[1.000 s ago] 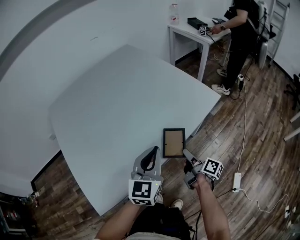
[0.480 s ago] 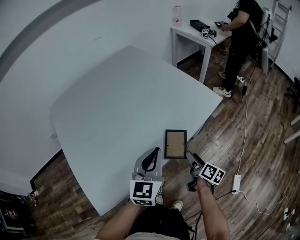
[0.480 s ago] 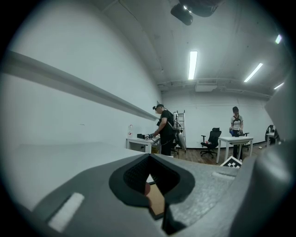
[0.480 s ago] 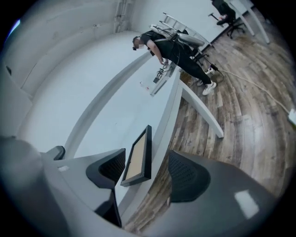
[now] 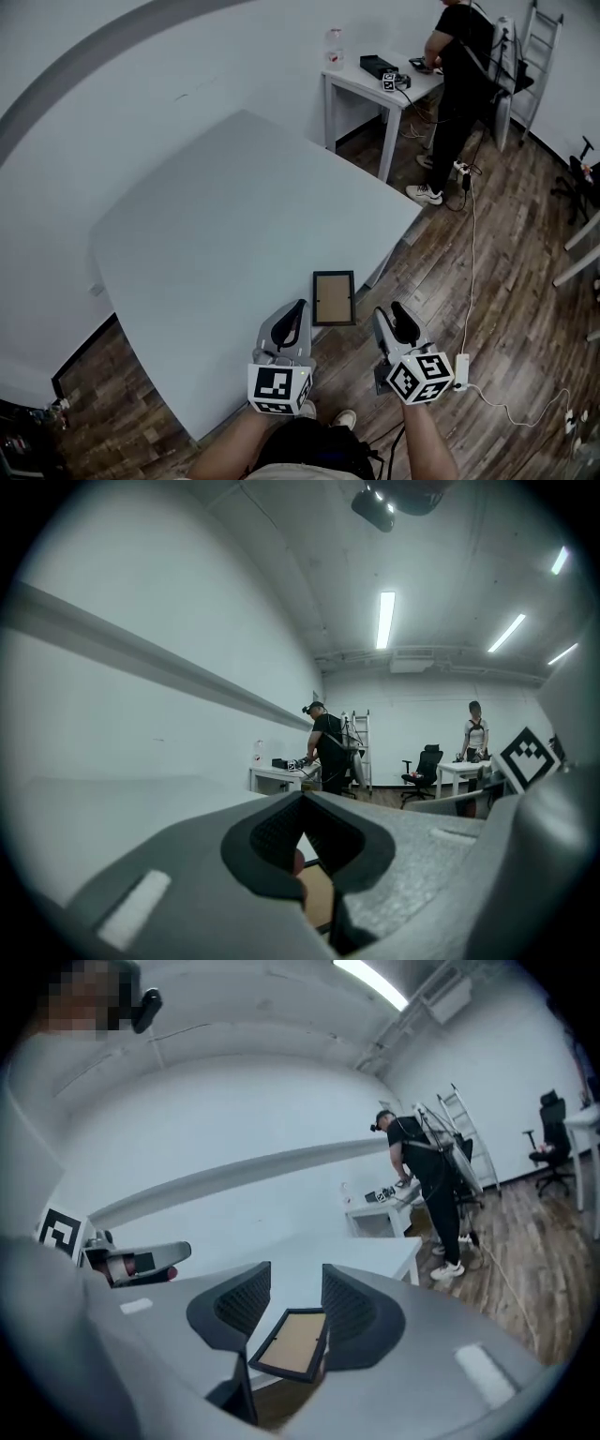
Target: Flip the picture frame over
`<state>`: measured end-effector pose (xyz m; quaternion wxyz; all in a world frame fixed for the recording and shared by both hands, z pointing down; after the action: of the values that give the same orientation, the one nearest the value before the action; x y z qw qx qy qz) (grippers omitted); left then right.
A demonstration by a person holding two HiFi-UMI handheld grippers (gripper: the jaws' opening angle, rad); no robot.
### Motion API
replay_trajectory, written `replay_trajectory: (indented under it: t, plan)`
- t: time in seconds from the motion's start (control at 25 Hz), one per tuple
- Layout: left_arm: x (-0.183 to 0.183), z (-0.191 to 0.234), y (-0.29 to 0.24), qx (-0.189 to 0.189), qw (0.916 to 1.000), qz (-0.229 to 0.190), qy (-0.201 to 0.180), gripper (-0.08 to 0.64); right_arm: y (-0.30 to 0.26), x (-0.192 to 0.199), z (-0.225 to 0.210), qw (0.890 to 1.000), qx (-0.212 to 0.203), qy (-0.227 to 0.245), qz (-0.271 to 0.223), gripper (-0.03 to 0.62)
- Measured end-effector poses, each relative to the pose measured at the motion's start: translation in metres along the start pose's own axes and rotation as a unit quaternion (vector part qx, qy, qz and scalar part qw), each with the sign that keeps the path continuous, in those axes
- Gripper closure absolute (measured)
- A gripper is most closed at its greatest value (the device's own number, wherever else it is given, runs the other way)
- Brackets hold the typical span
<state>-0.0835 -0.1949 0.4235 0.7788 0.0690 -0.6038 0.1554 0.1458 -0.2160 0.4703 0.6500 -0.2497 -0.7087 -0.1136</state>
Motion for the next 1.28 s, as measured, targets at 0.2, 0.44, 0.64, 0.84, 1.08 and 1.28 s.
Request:
replay_trajectory:
  t: [0.2, 0.44, 0.64, 0.84, 1.08, 1.28]
  plan:
    - [-0.01, -0.013, 0.006, 0.014, 0.9999, -0.008, 0.002, 0.56, 0.033, -0.041, 0.007, 0.996, 0.046, 0.075, -0.03, 0.481]
    - [-0.019, -0.032, 0.017, 0.03, 0.9995, -0.012, -0.002, 0.56, 0.066, -0.061, 0.017, 0.989, 0.078, 0.113, -0.046, 0.537]
    - [-0.022, -0.042, 0.026, 0.036, 0.9993, -0.014, -0.004, 0.56, 0.083, -0.061, 0.017, 0.987, 0.091, 0.123, -0.04, 0.566]
    - [-0.016, -0.041, 0.032, 0.036, 0.9992, -0.008, -0.019, 0.56, 0.088, -0.049, 0.021, 0.985, 0.1, 0.137, -0.022, 0.569]
    - [-0.014, -0.039, 0.031, 0.031, 0.9993, -0.008, -0.021, 0.56, 0.084, -0.045, 0.015, 0.985, 0.102, 0.136, -0.014, 0.569]
    - [-0.017, -0.033, 0.026, 0.03, 0.9993, -0.009, -0.02, 0.56, 0.075, -0.047, 0.015, 0.985, 0.101, 0.141, -0.013, 0.569]
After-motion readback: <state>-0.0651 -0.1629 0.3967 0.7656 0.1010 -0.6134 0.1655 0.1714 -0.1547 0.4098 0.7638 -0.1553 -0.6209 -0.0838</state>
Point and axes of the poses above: the fingertips, and each gripper's own axes: y backward along the fingers, z to its left, x out of its underside, the point moved 8 cm from there along y, backward along the fingers, and after that the axes turned 13 degrees about y, right-handed, at the moved point
